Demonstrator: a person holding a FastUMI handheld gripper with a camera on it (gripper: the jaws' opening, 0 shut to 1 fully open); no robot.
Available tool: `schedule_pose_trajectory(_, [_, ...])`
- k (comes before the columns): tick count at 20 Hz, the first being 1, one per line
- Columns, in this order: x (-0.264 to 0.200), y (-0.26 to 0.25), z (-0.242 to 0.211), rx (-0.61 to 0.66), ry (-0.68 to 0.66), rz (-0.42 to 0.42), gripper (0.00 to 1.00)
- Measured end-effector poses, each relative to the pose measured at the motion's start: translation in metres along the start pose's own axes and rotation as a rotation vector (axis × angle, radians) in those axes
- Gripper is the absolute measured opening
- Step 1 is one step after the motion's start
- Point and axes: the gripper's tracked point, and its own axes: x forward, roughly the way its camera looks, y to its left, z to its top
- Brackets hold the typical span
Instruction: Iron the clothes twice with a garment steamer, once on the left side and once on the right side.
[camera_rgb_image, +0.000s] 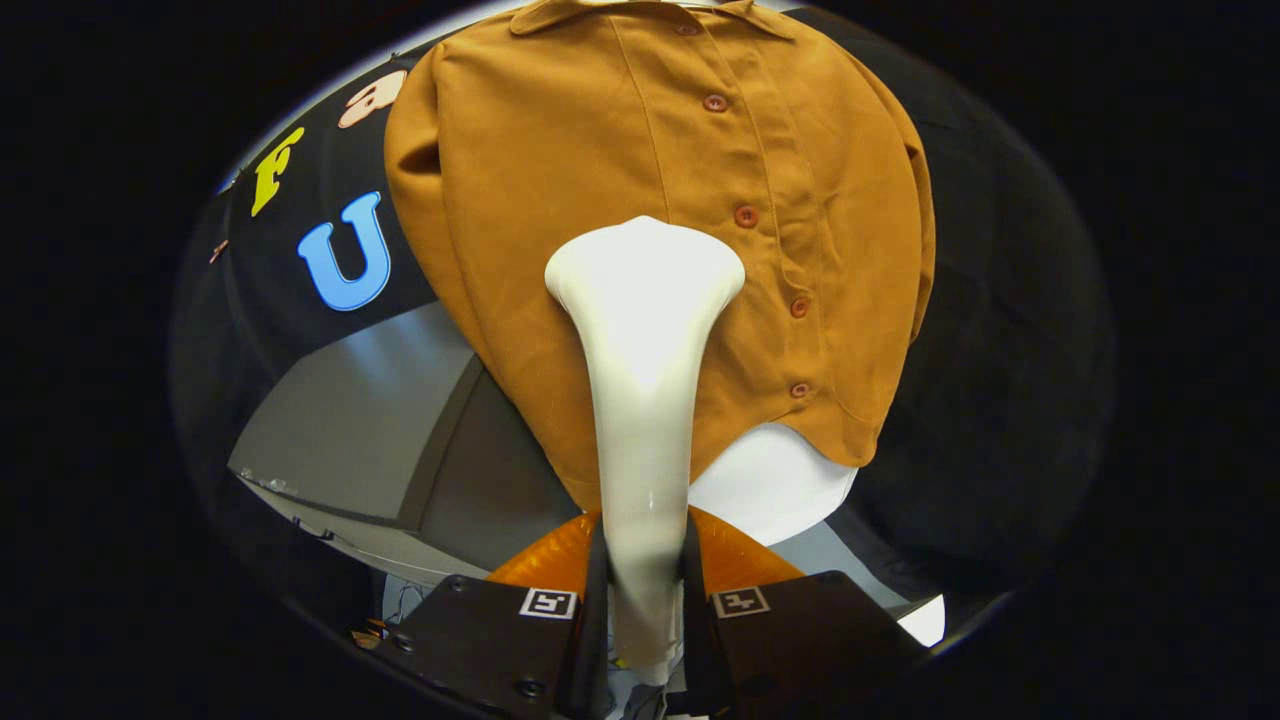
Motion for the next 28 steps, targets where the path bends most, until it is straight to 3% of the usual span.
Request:
schedule_pose_trajectory(4, [-0.026,-0.010,0.043,-0.010,-0.121,-0.010,0.34])
schedule_pose_trajectory(16, [-0.084,-0.087,0.169,0.042,-0.418,-0.145,0.34])
schedule_pose_trajectory(22, [-0.062,-0.103,0.189,0.061,-0.423,-0.148,0.34])
schedule_pose_trajectory(28, [-0.033,-0.115,0.171,0.067,-0.357,-0.148,0.34])
